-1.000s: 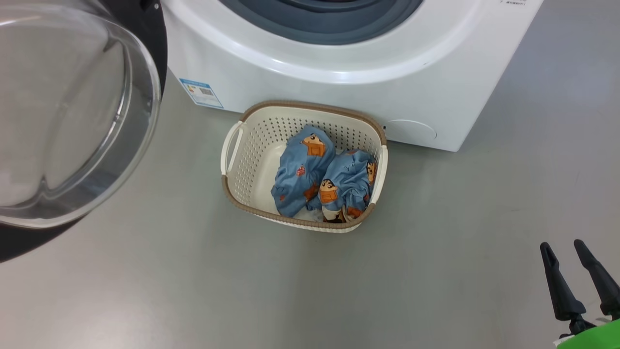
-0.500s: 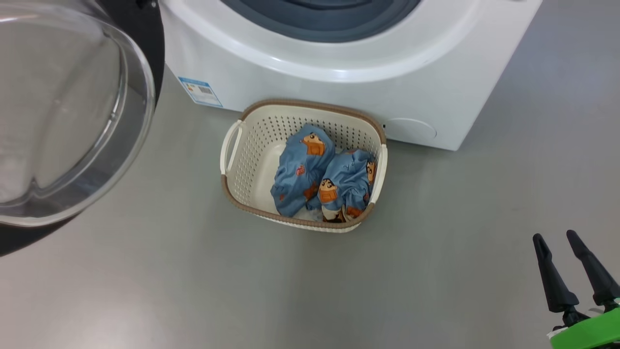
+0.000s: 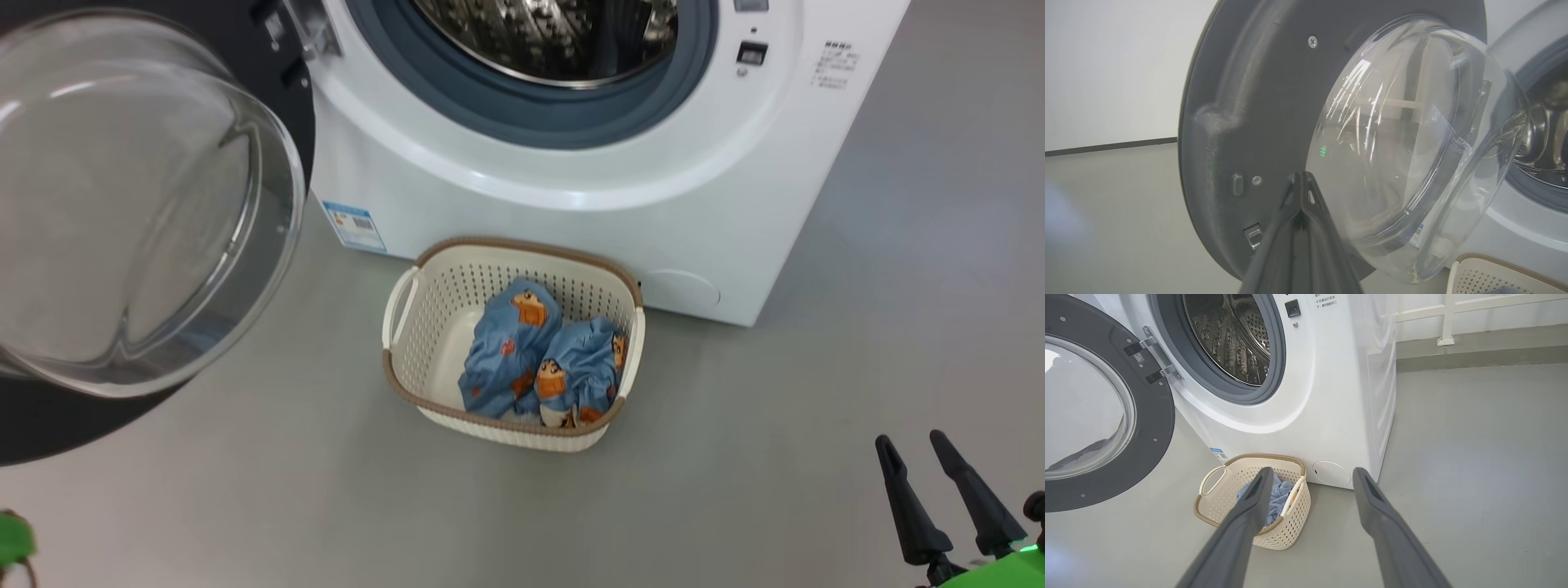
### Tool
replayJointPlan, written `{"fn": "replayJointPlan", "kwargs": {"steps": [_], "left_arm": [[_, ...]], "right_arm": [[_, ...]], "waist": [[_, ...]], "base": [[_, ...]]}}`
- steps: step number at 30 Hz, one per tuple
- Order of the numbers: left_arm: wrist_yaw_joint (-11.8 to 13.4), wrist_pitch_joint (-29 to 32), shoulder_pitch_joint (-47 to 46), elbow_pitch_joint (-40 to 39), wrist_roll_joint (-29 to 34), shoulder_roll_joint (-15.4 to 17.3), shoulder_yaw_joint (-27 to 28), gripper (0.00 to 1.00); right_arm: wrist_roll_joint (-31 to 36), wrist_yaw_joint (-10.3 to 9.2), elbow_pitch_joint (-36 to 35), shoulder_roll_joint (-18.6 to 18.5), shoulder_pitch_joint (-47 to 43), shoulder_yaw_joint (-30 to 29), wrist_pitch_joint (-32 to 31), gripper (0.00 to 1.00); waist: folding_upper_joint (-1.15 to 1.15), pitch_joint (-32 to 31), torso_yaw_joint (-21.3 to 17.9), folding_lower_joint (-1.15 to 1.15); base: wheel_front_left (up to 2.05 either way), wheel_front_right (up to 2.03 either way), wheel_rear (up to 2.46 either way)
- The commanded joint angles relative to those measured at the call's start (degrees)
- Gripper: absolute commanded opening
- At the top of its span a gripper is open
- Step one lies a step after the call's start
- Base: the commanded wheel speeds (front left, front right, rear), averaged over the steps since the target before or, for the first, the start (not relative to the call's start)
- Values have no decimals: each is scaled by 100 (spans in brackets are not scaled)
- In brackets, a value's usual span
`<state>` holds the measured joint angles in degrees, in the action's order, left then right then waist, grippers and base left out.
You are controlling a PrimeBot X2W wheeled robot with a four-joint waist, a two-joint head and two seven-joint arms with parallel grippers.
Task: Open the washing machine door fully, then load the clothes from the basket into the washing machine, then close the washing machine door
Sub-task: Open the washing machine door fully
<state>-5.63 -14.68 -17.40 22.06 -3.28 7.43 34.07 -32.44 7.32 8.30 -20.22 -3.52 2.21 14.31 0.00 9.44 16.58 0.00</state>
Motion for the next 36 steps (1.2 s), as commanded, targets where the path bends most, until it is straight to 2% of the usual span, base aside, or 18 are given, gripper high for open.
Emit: {"fn": "replayJointPlan", "kwargs": {"steps": [1, 2, 5, 7, 8, 18, 28, 36], "left_arm": [[-74, -32, 204, -332, 44, 152, -10, 3], [-98, -32, 295, -414, 26, 103, -70, 24], [-157, -32, 559, -629, -82, 22, -294, 49], [-175, -32, 747, -720, -163, 10, -508, 88], [-179, -32, 828, -770, -203, 17, -610, 100], [-184, -32, 1358, -1181, -790, 108, -1855, 100], [-185, -32, 1414, -1314, -1142, 140, -2863, 100], [-185, -32, 1354, -1346, -1342, 151, -3253, 100]], "right_arm": [[-28, 17, -83, -94, -96, 95, 69, 100], [-26, 17, -78, -80, -133, 99, 69, 100], [-14, 17, -71, -28, -235, 93, 69, 100], [-8, 17, -73, 5, -287, 76, 69, 100], [-5, 17, -75, 15, -310, 72, 69, 100], [25, 17, -133, 29, -369, -41, 69, 100], [28, 17, -152, 16, -277, -177, 69, 100], [14, 17, -159, 25, -195, -221, 69, 100]], "waist": [[0, -278, 13, 0], [0, -329, 11, 0], [0, -472, -15, 0], [0, -541, -52, 0], [0, -572, -73, 0], [0, -591, -351, 0], [0, -467, -766, 0], [0, -374, -1134, 0]], "base": [[0, 0, 0], [0, 0, 0], [0, 0, 0], [0, 0, 0], [0, 0, 0], [0, 0, 0], [0, 0, 0], [0, 0, 0]]}}
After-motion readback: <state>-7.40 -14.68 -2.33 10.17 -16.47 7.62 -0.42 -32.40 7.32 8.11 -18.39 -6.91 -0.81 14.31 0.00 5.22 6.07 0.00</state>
